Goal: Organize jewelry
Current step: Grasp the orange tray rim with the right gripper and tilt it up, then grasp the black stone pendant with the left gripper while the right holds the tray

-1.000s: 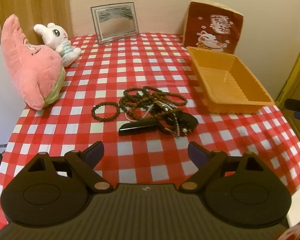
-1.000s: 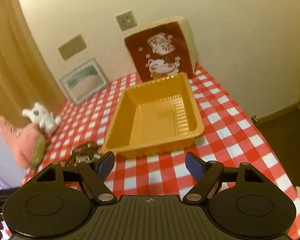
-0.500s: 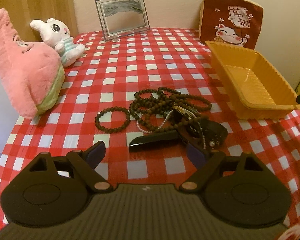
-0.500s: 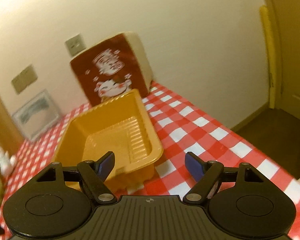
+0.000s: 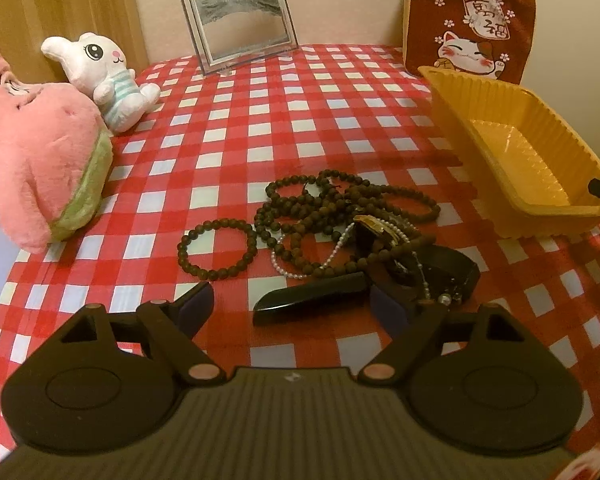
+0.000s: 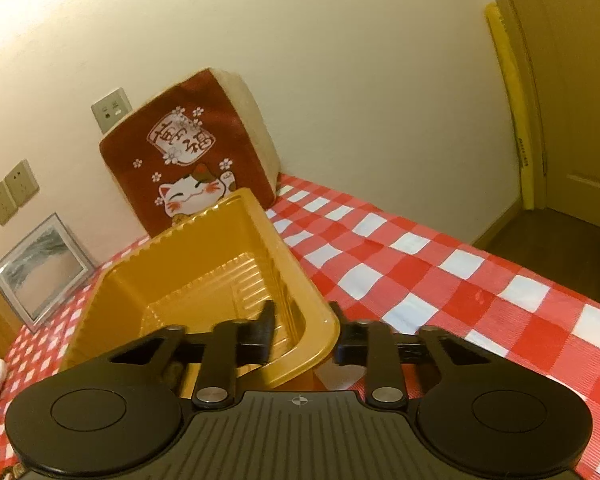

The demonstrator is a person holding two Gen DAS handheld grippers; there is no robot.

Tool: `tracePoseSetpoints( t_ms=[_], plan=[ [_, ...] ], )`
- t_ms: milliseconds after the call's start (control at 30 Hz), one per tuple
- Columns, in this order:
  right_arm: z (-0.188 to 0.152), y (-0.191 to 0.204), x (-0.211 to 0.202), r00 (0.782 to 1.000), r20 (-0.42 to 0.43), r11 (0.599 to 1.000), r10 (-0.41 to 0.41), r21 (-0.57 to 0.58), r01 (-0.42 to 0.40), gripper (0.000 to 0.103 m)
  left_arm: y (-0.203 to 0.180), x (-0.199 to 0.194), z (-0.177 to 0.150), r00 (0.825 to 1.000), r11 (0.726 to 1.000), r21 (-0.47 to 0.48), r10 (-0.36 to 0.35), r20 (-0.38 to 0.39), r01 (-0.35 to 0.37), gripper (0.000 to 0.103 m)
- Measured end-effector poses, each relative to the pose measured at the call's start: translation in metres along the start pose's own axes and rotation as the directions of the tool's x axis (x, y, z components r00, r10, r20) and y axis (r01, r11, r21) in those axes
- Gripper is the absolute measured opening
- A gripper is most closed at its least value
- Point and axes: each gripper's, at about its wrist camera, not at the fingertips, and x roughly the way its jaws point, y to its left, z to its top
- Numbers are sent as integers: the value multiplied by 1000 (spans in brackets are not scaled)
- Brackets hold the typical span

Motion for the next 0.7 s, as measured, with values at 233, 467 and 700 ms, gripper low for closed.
tracePoseSetpoints(
  t_ms=[233,467,700],
  plan=[
    [6,-1,2,1000,-13,998,20,-53,-21,10,4,8,-1,1000,1000,28,1,-7,0,78],
    [24,-9,-8,998,-37,989,48,-138,-53,8,1,16,-5,1000,991,132,-17,5,16,71],
    [38,-15,-20,996,-54,980,68,-181,-77,7,-10,27,-8,998,965,257,-67,15,61,59]
  ],
)
